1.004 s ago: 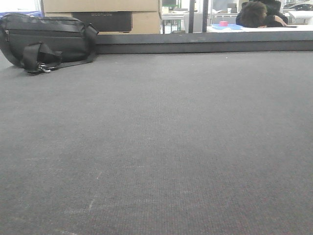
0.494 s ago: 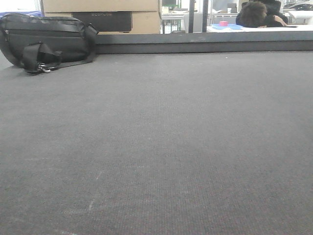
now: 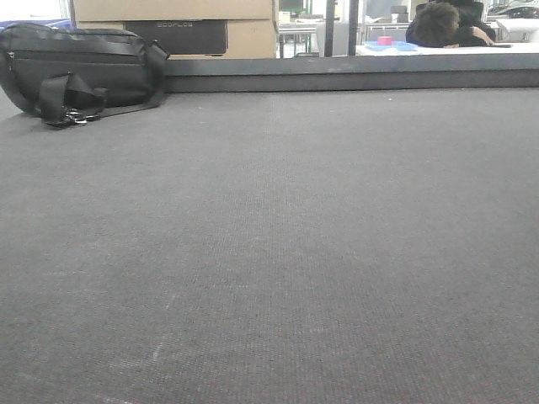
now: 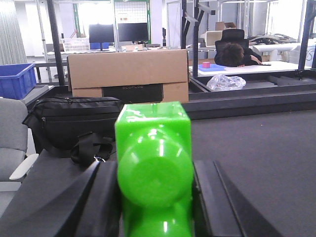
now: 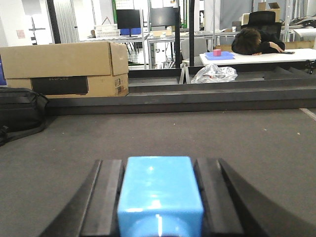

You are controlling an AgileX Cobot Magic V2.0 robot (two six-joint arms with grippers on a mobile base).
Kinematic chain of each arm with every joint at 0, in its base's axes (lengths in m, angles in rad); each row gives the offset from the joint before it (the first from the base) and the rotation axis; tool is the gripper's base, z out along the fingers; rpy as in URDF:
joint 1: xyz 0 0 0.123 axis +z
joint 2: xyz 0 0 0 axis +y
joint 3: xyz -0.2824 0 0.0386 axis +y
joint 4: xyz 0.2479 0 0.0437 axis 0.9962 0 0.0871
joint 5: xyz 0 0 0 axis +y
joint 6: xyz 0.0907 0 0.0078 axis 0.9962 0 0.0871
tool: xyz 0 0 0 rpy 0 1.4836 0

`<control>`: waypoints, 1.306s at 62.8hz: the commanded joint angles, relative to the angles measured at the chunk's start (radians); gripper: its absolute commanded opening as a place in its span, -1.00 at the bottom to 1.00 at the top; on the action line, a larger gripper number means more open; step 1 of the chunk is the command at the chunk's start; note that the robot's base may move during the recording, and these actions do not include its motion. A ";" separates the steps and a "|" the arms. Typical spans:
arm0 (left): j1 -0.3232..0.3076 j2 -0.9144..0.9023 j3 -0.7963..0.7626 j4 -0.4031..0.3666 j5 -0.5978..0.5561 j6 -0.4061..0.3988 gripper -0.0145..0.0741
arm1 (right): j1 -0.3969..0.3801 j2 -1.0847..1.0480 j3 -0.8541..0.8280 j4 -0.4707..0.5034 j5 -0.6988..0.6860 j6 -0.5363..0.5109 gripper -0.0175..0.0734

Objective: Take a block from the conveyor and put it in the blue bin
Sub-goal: 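Drive the base away from the conveyor holding both blocks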

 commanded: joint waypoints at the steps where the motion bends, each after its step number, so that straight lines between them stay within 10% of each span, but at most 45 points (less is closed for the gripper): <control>1: -0.003 -0.006 0.002 0.003 -0.013 -0.005 -0.92 | -0.001 -0.005 0.002 0.001 -0.018 -0.003 -0.97; 82: -0.003 -0.006 0.002 0.003 -0.013 -0.005 -0.92 | -0.001 -0.005 0.002 0.001 -0.018 -0.003 -0.97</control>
